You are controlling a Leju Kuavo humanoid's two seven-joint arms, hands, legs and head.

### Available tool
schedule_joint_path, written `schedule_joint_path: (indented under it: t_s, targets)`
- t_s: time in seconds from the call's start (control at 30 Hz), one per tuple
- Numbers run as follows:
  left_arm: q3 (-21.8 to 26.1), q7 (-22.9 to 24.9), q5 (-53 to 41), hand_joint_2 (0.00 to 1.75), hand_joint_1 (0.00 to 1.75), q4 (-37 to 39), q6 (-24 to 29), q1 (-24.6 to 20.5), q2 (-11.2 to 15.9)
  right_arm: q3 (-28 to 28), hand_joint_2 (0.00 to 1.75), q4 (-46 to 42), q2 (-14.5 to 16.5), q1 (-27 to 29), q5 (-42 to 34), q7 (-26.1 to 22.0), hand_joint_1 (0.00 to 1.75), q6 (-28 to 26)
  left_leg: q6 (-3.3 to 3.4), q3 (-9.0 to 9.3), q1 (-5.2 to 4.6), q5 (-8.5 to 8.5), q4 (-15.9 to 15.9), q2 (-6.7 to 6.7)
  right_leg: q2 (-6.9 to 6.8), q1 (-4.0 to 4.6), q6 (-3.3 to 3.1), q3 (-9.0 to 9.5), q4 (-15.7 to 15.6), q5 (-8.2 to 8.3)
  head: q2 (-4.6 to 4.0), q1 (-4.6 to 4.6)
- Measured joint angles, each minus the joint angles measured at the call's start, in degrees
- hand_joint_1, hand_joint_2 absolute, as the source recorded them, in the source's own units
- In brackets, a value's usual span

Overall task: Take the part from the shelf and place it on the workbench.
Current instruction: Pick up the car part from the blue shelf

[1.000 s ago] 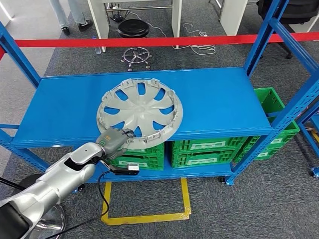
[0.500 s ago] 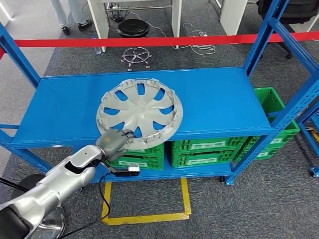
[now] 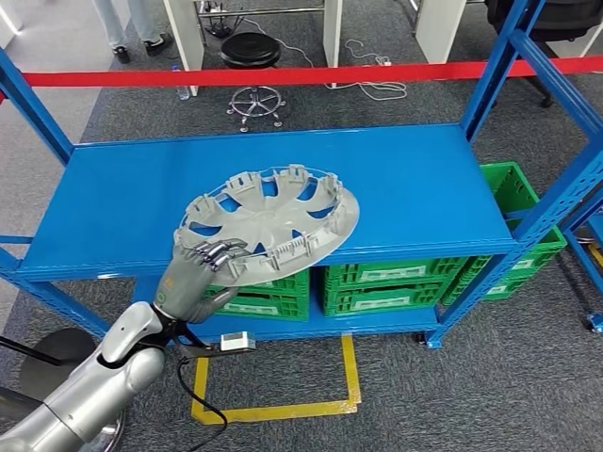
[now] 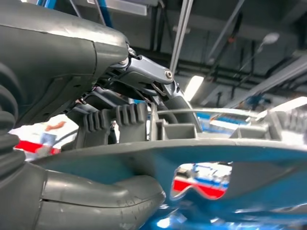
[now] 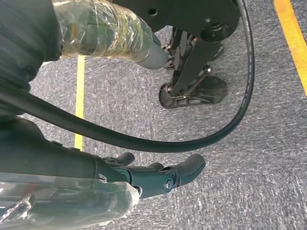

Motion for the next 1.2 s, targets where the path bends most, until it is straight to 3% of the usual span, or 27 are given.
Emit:
schedule_joint_path:
  t_s: [0.33, 0.43, 0.53, 0.6, 0.67, 0.7, 0.73, 0.77, 0.83, 0.9, 1.0, 1.07, 1.1, 1.17, 1.2]
  targets:
    - [2.96, -4.98, -0.79, 1.75, 1.75, -10.10, 3.48, 8.30, 0.67, -6.31, 1.75, 0.04, 1.08, 1.05, -0.50, -2.92, 0.00, 1.24, 0.25, -0.29, -0.16, -0.16, 0.45, -0.02, -0.09, -0.09, 0.14, -0.10, -0.06, 0.07, 0.00, 0.00]
    - [3.32, -5.31, -2.92, 1.75, 1.75, -12.34, 4.98, 9.96, 0.86, -8.41, 1.75, 0.05, 1.79, 1.14, -1.04, -4.02, 0.00, 1.01, 0.55, -0.46, -0.19, -0.28, 0.73, -0.02, -0.08, -0.13, 0.48, -0.11, -0.11, 0.19, 0.00, -0.01]
    - [3.46, -5.81, -5.05, 1.75, 1.75, -14.29, 5.24, 10.99, 0.87, -9.95, 1.75, 0.08, 2.29, 1.18, -1.19, -3.73, 0.00, -0.27, 1.43, -0.38, 0.13, 0.56, -0.01, 0.19, -0.06, -0.07, 1.17, -0.47, 0.37, -0.44, 0.00, 0.02]
    - [3.49, -6.21, -7.33, 1.75, 1.75, -15.55, 4.40, 11.34, 0.43, -10.50, 1.75, -0.41, 2.81, 1.33, -1.15, -0.75, 0.00, -2.63, 2.00, -0.44, 0.42, 1.19, -0.69, 0.41, -0.04, -0.04, 1.41, -2.31, 4.53, -3.62, 0.00, 0.16]
    - [3.52, -6.09, -9.59, 1.75, 1.75, -16.91, 3.08, 11.90, -0.31, -10.78, 1.75, -1.78, 3.57, 1.80, -1.09, 2.39, 0.00, -3.94, 2.13, -0.74, 0.37, 1.36, -0.71, 0.46, -0.02, -0.12, 1.69, -5.32, 12.16, -7.54, 0.00, 0.26]
    - [3.52, -5.89, -10.31, 1.75, 1.75, -17.57, 2.56, 12.25, -0.71, -10.88, 1.75, -2.55, 3.89, 2.08, -1.07, 3.27, 0.00, -3.98, 2.10, -0.84, 0.35, 1.40, -0.66, 0.50, -0.03, -0.17, 1.85, -6.38, 15.07, -8.47, 0.00, 0.26]
    - [3.50, -5.72, -10.69, 1.75, 1.75, -18.14, 2.21, 12.57, -1.03, -10.98, 1.75, -3.20, 4.19, 2.32, -1.05, 3.73, 0.00, -3.96, 2.05, -0.92, 0.36, 1.45, -0.57, 0.54, -0.06, -0.24, 1.98, -6.52, 16.01, -8.25, 0.00, 0.25]
    - [3.49, -5.60, -10.89, 1.75, 1.75, -18.61, 2.00, 12.80, -1.26, -11.08, 1.75, -3.74, 4.41, 2.50, -1.04, 4.03, 0.00, -3.95, 1.97, -1.00, 0.39, 1.47, -0.43, 0.59, -0.10, -0.33, 2.08, -5.61, 14.69, -6.95, 0.00, 0.26]
    - [3.50, -5.53, -11.02, 1.75, 1.75, -19.32, 1.85, 13.07, -1.54, -11.25, 1.75, -4.60, 4.75, 2.74, -1.04, 4.34, 0.00, -3.93, 1.65, -1.23, 0.44, 1.42, 0.05, 0.64, -0.31, -0.61, 2.24, -1.36, 7.12, -3.43, 0.00, 0.26]
    - [3.61, -5.48, -11.37, 1.75, 1.75, -19.96, 1.84, 13.24, -1.75, -11.34, 1.75, -5.29, 5.09, 2.80, -0.94, 4.52, 0.00, -3.73, 0.96, -1.73, 0.27, 1.48, 0.72, 0.62, -0.37, -0.60, 2.03, 1.84, 1.35, -1.90, 0.00, 0.26]
    - [4.12, -5.10, -13.89, 1.75, 1.75, -21.15, 1.48, 14.12, -2.30, -11.34, 1.75, -6.24, 5.55, 2.99, -0.28, 5.15, 0.00, -2.77, -0.13, -2.27, 0.25, 1.84, 1.24, 0.57, -0.14, -0.51, 1.24, 1.85, 0.40, -1.60, 0.00, 0.25]
    - [4.62, -4.67, -15.91, 1.75, 1.75, -22.17, 1.07, 15.14, -2.64, -11.33, 1.75, -6.84, 5.73, 3.12, 0.32, 5.30, 0.00, -1.77, -0.90, -2.94, 0.46, -0.14, 2.69, 0.18, -0.10, -0.62, 0.13, 1.20, 0.31, -0.95, 0.00, 0.19]
    - [4.81, -4.54, -16.56, 1.75, 1.75, -22.67, 0.93, 15.63, -2.73, -11.33, 1.75, -7.13, 5.79, 3.12, 0.55, 5.23, 0.00, -1.24, -1.27, -3.71, 0.59, -2.35, 4.90, -0.07, -0.11, -0.69, -0.44, 0.72, 0.23, -0.52, 0.00, 0.11]
    - [5.04, -4.46, -17.11, 1.75, 1.75, -23.42, 0.85, 16.38, -2.75, -11.33, 1.75, -7.61, 5.81, 3.09, 0.73, 5.06, 0.00, -0.55, -1.81, -5.79, 0.81, -7.39, 11.89, -0.35, -0.08, -0.59, -0.97, -0.33, 0.32, 0.27, 0.00, -0.03]
    - [5.09, -4.46, -17.23, 1.75, 1.75, -23.66, 0.84, 16.68, -2.76, -11.33, 1.75, -7.77, 5.82, 3.10, 0.77, 4.99, 0.00, -0.39, -1.94, -6.47, 0.89, -8.93, 15.06, -0.37, -0.07, -0.55, -1.02, -0.94, 0.38, 0.67, 0.00, -0.04]
